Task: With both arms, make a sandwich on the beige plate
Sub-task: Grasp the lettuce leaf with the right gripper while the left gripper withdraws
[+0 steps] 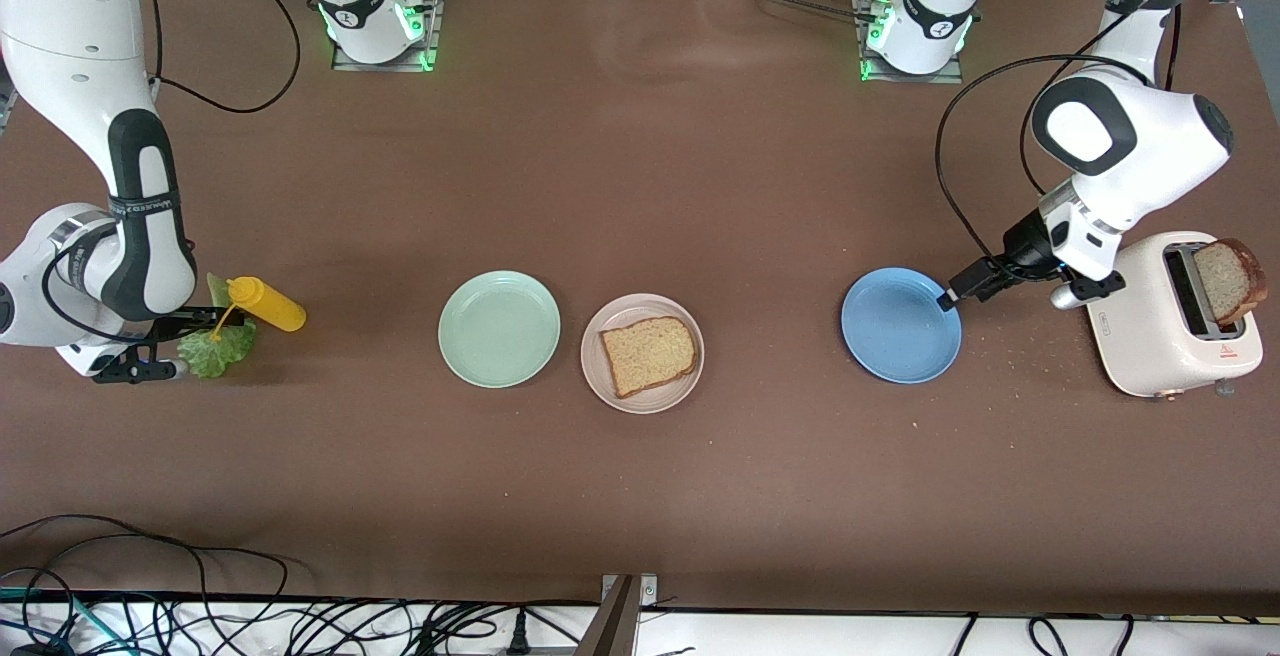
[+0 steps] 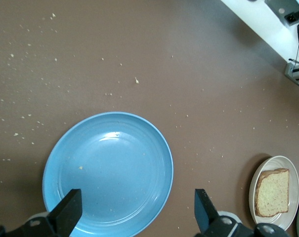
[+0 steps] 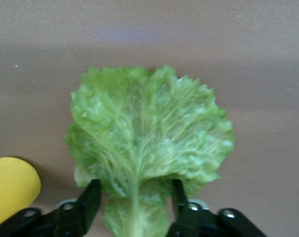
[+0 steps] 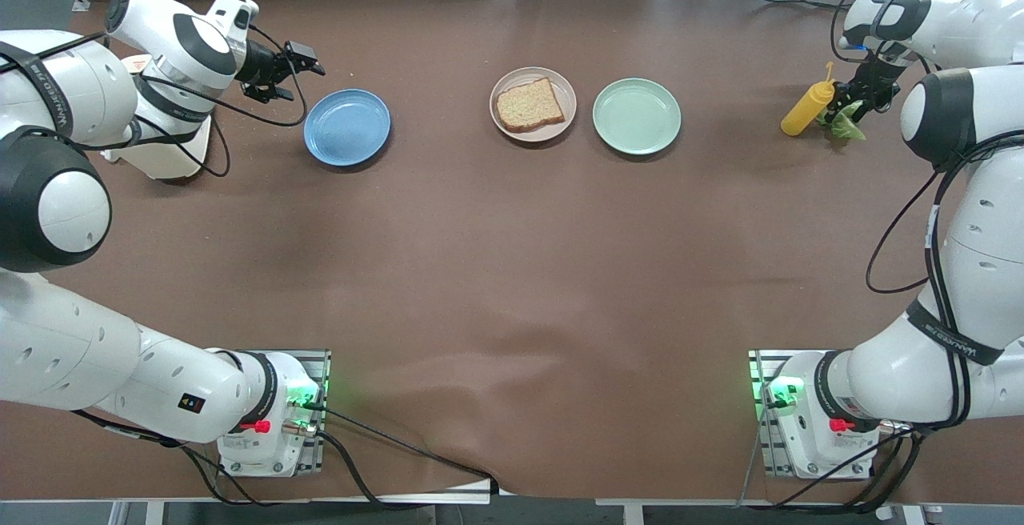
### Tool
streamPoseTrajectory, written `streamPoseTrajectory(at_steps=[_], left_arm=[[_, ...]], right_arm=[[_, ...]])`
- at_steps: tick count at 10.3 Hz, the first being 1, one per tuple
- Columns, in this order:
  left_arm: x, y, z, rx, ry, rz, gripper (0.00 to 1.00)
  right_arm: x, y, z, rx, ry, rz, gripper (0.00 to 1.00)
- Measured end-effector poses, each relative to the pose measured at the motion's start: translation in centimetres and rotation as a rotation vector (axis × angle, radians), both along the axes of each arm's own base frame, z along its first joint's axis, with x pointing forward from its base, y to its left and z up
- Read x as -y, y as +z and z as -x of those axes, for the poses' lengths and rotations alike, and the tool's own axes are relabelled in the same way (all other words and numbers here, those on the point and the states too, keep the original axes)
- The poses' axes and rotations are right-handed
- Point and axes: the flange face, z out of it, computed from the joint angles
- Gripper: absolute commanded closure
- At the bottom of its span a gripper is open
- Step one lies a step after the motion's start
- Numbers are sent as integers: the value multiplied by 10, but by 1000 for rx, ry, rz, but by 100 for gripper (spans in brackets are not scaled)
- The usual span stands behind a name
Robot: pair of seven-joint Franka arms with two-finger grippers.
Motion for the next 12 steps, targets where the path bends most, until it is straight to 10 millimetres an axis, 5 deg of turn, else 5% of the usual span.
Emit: streamPoseTrajectory(at_steps=[1, 4, 6, 10, 12], left_arm=[[-7, 9, 0, 17, -9, -14, 0], [-34, 41, -2, 70, -259, -261, 0], [-33, 69, -10, 94, -400, -391, 0], [-33, 93, -9, -108, -598, -446, 0], [-34, 132, -5, -200, -637, -396, 0]], right_arm=[[0, 0, 0, 0, 2, -1, 99], [-1, 5, -3, 12, 8, 0, 100], [3, 20, -11, 41, 42, 5, 100], [37, 112, -29, 87, 169, 82, 100], [23, 180, -38, 82, 215, 81, 100]])
